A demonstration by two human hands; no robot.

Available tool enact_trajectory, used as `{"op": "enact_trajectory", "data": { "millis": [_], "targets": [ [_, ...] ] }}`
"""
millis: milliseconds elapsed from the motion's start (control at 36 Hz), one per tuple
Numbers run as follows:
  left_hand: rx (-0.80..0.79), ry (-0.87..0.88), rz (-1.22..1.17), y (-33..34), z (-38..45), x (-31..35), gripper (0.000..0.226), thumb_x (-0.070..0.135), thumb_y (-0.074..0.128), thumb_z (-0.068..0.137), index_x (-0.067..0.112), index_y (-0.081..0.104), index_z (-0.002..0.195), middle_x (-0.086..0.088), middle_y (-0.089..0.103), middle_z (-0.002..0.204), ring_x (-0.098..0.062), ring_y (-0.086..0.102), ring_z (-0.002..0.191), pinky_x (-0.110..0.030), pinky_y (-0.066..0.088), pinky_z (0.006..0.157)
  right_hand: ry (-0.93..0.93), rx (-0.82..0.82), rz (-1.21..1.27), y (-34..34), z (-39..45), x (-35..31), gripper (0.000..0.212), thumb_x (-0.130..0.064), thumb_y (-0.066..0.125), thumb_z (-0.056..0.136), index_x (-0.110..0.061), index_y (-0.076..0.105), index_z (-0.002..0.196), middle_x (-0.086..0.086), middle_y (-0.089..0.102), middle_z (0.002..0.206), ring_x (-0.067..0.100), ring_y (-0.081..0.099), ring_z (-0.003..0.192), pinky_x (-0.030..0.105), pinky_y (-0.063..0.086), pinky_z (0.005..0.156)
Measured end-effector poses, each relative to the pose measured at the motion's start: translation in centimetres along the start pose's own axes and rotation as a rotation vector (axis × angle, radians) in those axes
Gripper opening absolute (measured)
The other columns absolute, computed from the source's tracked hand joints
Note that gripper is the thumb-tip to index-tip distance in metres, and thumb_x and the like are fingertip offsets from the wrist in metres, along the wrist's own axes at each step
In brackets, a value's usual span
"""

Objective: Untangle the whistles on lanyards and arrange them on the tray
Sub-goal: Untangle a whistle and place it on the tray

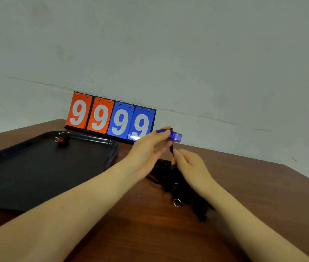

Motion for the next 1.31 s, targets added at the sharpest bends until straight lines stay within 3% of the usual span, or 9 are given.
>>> {"op": "enact_trajectory", "data": {
  "millis": [306,417,528,667,861,972,1111,1194,1306],
  "targets": [
    [0.049,-0.042,0.29,-1.3,0.2,-0.8,0.015,0.019,0.059,0.094,0.021,0.069,0.105,0.001,0.074,0.087,-0.017,0.062,0.09,-0.033,0.043,0.081,-0.233,-0.143,-0.198,1.9,-1.3,-2.6,0.028,-0.025,0.037,0.102,-0.021,0.059,0.085,-0.001,0.064,0.081,0.01,0.056,0.072,0.029,0.044,0.07],
    [0.013,-0.037,0.304,-1.3,0.2,-0.9,0.019,0.016,0.059,0.094,0.016,0.067,0.112,-0.012,0.066,0.098,-0.025,0.055,0.091,-0.029,0.05,0.081,-0.24,-0.083,-0.124,0.4,-1.0,-2.8,0.027,-0.022,0.038,0.101,-0.013,0.059,0.085,-0.001,0.061,0.076,0.011,0.053,0.069,0.03,0.042,0.066],
    [-0.035,-0.02,0.356,-0.8,0.2,-0.9,0.019,0.013,0.058,0.095,0.015,0.068,0.111,-0.012,0.071,0.1,-0.018,0.069,0.09,-0.022,0.057,0.078,-0.125,0.024,0.109,-1.1,-0.5,-2.6,0.028,-0.014,0.041,0.1,-0.008,0.058,0.078,-0.017,0.053,0.056,0.001,0.046,0.055,0.015,0.033,0.054],
    [-0.113,-0.044,0.437,0.1,-0.1,-1.2,0.021,0.014,0.054,0.097,0.014,0.067,0.113,-0.01,0.071,0.108,-0.017,0.069,0.097,-0.022,0.056,0.08,0.03,0.14,0.398,-2.7,0.3,-1.6,0.029,-0.012,0.044,0.099,-0.01,0.052,0.071,-0.018,0.045,0.041,-0.001,0.039,0.039,0.01,0.03,0.045],
    [-0.188,-0.077,0.358,0.9,-0.5,-1.3,0.02,0.012,0.051,0.098,0.01,0.07,0.105,-0.005,0.075,0.094,-0.011,0.07,0.084,-0.021,0.056,0.074,0.145,0.178,0.448,-3.0,0.8,-0.2,0.03,-0.026,0.053,0.097,-0.014,0.059,0.07,-0.007,0.045,0.051,0.015,0.042,0.055,0.035,0.04,0.063],
    [-0.178,-0.091,0.233,1.1,-0.6,-1.4,0.021,0.01,0.051,0.097,0.008,0.07,0.106,-0.006,0.074,0.092,-0.012,0.069,0.082,-0.023,0.057,0.078,0.169,0.117,0.509,-2.8,0.6,0.1,0.026,-0.032,0.056,0.094,-0.015,0.074,0.084,0.012,0.054,0.069,0.023,0.04,0.06,0.03,0.037,0.057],
    [-0.163,-0.093,0.097,1.3,-0.8,-1.3,0.021,0.01,0.052,0.096,0.008,0.068,0.109,-0.008,0.073,0.097,-0.015,0.068,0.089,-0.025,0.057,0.083,0.221,0.102,0.548,-2.2,0.7,0.3,0.035,-0.026,0.052,0.096,-0.023,0.067,0.065,-0.006,0.038,0.047,0.008,0.029,0.044,0.018,0.025,0.043],
    [-0.159,-0.093,0.028,1.4,-0.8,-1.3,0.021,0.009,0.051,0.096,0.007,0.068,0.109,-0.009,0.073,0.098,-0.016,0.07,0.091,-0.025,0.057,0.081,0.228,0.087,0.57,-1.6,0.5,0.8,0.048,-0.013,0.046,0.098,-0.025,0.061,0.055,-0.007,0.033,0.047,0.01,0.025,0.046,0.023,0.022,0.048],
    [-0.128,-0.077,-0.011,1.0,-0.6,-1.3,0.021,0.008,0.051,0.097,0.003,0.067,0.109,-0.011,0.073,0.098,-0.016,0.071,0.088,-0.024,0.058,0.078,0.212,0.082,0.517,-0.7,0.3,1.1,0.029,-0.019,0.044,0.099,-0.013,0.053,0.072,-0.006,0.037,0.047,0.013,0.035,0.049,0.031,0.033,0.059]
  ]
}}
Point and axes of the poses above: each hand's wrist, its own z-axis towards the middle knuckle, its own y-axis out of the palm, x = y × z, the point moved 5 cm from there along z, towards the middle knuckle
